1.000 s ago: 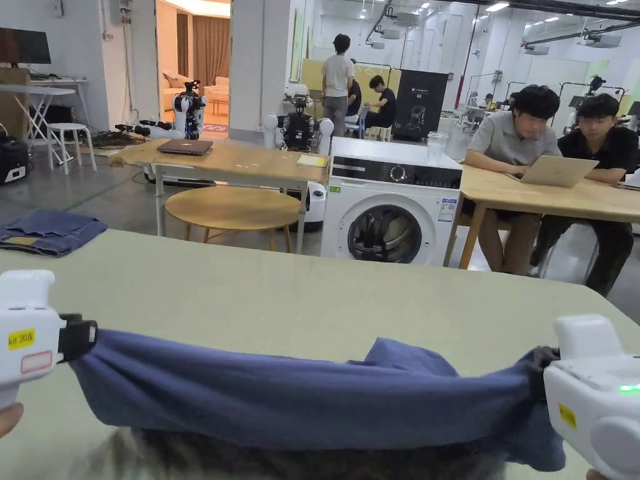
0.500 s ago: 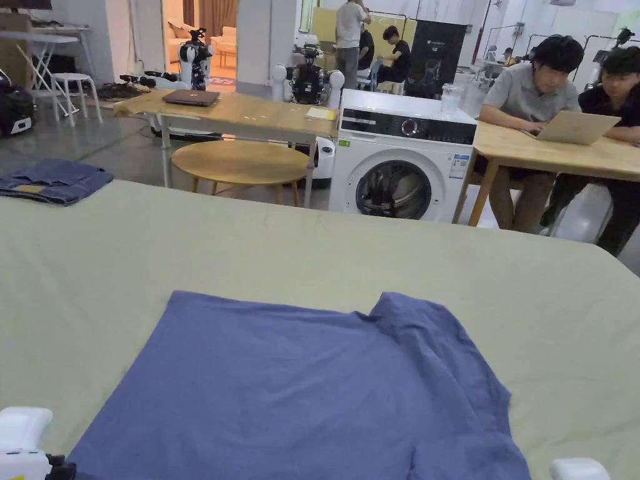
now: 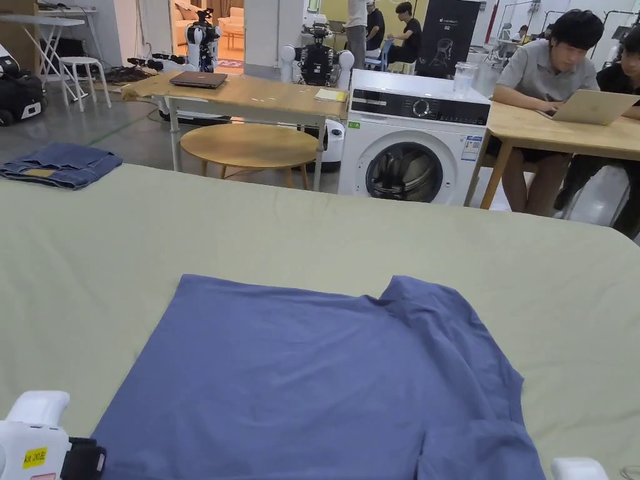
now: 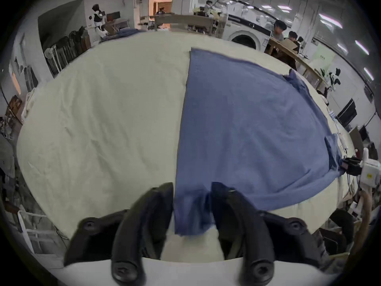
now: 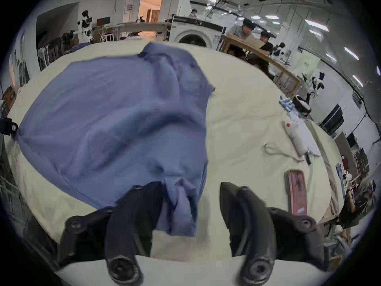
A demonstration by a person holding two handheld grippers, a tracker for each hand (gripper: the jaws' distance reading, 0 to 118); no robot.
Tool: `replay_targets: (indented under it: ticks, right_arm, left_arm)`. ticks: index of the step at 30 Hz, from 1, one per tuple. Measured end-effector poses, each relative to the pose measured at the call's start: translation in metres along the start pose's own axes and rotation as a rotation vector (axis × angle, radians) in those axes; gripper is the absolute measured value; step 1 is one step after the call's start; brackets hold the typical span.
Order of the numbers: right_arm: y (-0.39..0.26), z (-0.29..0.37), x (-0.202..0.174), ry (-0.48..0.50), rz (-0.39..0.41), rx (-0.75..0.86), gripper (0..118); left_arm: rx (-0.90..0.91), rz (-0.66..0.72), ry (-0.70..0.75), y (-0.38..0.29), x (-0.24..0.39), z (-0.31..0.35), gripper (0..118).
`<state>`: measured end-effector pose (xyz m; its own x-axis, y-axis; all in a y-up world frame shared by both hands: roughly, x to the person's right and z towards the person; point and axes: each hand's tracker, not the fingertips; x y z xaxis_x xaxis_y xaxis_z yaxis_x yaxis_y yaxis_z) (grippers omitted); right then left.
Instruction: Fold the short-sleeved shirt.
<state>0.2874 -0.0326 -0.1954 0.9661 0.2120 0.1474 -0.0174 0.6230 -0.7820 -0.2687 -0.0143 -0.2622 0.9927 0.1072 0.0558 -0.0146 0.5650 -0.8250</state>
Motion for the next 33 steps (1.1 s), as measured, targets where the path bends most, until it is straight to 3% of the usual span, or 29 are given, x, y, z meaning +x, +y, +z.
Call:
replay_targets:
  ticks: [6, 14, 16, 17, 18, 19, 26, 33]
  right_arm:
    - [0.048, 0.045, -0.014, 0.033, -0.073, 0.206, 61]
    - [0.079, 0.067, -0.068, 0.071, -0.162, 0.563, 59]
    - [0.082, 0.073, -0.079, 0.077, -0.165, 0.619, 46]
    - [0.084, 0.074, -0.085, 0.079, -0.158, 0.645, 22]
    - [0.085, 0.075, -0.09, 0.079, -0.156, 0.652, 5]
    - [0.086, 0.076, -0.095, 0.07, -0.158, 0.656, 1]
    - [0.086, 0.079, -0.107, 0.103, -0.149, 0.668, 0]
    - [0.079, 0.07, -0.109, 0.119, -0.113, 0.615, 0]
  left_arm:
    - [0.245, -0.062, -0.041, 0.028, 0.029, 0.03, 45]
    - [0.603, -0.128, -0.027, 0.047, 0.079, 0.053, 43]
    - [0.63, -0.16, -0.002, 0.049, 0.09, 0.055, 28]
    - [0.641, -0.168, 0.013, 0.05, 0.094, 0.056, 14]
    - [0.645, -0.17, 0.02, 0.05, 0.097, 0.056, 4]
    - [0.648, -0.169, 0.025, 0.05, 0.1, 0.057, 0]
    - [0.645, -0.115, 0.03, 0.042, 0.094, 0.052, 0]
    - [0.382, -0.034, -0.041, 0.036, 0.045, 0.042, 0]
